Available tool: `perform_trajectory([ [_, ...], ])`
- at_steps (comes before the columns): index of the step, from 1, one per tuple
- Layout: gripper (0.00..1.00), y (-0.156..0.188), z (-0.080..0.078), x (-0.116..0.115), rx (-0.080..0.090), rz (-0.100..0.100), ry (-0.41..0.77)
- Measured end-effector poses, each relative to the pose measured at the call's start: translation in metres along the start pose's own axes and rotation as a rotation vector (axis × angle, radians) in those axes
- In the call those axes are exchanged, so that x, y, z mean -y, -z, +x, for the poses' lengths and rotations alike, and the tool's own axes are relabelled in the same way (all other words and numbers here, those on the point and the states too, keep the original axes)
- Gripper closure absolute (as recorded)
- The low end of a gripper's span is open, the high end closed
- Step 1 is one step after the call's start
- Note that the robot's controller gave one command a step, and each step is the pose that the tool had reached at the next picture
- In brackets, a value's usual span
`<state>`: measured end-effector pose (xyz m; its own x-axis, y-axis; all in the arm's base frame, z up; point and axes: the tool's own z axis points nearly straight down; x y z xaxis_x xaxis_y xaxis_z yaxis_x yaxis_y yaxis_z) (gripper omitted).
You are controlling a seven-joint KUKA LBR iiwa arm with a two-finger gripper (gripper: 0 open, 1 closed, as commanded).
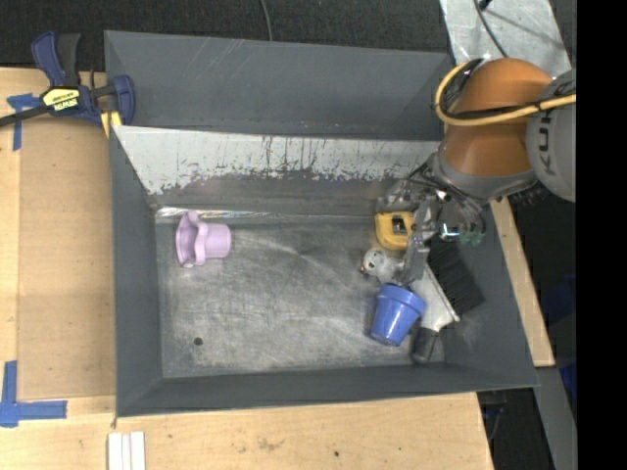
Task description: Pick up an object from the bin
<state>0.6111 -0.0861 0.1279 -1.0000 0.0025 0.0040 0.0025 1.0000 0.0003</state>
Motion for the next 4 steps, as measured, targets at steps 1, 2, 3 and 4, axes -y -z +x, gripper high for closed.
perform_trajectory([
  [1, 0.0, 0.004, -0.002, 0.0, 0.008, 0.001, 0.001],
  [2, 1.0, -0.049, -0.007, 0.005, -0.018, -0.003, 0.327],
  [3, 1.0, -0.049, -0.006, 0.005, -0.018, -0.003, 0.327],
  [4, 1.0, 0.096, -0.007, 0.003, 0.011, 0.003, 0.276],
])
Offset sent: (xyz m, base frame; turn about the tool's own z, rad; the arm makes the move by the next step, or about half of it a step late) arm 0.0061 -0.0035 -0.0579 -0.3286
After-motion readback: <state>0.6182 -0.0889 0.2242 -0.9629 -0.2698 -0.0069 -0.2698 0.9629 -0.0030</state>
